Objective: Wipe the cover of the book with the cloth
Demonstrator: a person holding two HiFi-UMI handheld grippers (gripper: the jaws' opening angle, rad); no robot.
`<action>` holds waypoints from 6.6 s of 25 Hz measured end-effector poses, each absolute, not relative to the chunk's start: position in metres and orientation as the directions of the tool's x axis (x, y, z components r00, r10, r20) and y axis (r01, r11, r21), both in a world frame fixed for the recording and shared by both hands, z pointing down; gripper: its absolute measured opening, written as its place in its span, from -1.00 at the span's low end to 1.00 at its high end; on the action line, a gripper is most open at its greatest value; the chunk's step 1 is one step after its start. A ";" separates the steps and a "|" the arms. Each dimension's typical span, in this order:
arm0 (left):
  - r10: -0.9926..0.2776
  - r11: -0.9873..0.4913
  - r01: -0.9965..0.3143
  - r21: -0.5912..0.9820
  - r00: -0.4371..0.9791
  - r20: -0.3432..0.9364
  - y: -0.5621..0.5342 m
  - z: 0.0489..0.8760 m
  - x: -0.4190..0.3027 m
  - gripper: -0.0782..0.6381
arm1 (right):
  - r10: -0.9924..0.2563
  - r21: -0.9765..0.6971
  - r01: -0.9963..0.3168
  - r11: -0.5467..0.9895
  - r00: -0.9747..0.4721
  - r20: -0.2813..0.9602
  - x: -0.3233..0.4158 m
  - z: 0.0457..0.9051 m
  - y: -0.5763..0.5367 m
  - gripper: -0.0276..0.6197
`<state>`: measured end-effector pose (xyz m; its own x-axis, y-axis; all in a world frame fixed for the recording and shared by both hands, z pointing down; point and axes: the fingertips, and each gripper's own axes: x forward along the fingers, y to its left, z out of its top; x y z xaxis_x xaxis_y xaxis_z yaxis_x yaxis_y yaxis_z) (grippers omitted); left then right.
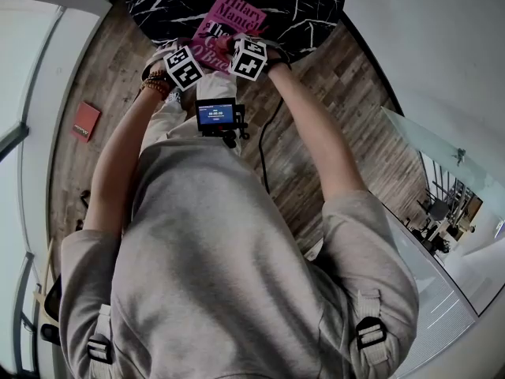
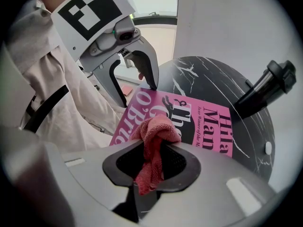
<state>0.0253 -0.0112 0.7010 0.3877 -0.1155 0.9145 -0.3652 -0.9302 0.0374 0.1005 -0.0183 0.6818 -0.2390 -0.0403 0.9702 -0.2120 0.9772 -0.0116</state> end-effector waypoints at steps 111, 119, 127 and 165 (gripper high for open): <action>-0.135 -0.965 -0.257 -0.059 0.292 0.947 -0.011 0.703 0.021 0.00 | -0.121 0.070 -0.273 0.959 -0.173 0.977 0.126 0.678 -0.121 -0.64; -0.140 -0.965 -0.255 -0.063 0.293 0.946 -0.012 0.703 0.021 0.00 | -0.117 0.069 -0.263 0.962 -0.173 0.978 0.122 0.678 -0.114 -0.64; -0.141 -0.965 -0.253 -0.066 0.292 0.946 -0.012 0.703 0.021 0.00 | -0.113 0.064 -0.259 0.964 -0.179 0.977 0.117 0.678 -0.104 -0.64; -0.160 -0.969 -0.227 -0.093 0.297 0.941 -0.014 0.706 0.022 -0.02 | -0.085 0.031 -0.264 0.964 -0.198 0.977 0.096 0.681 -0.059 -0.63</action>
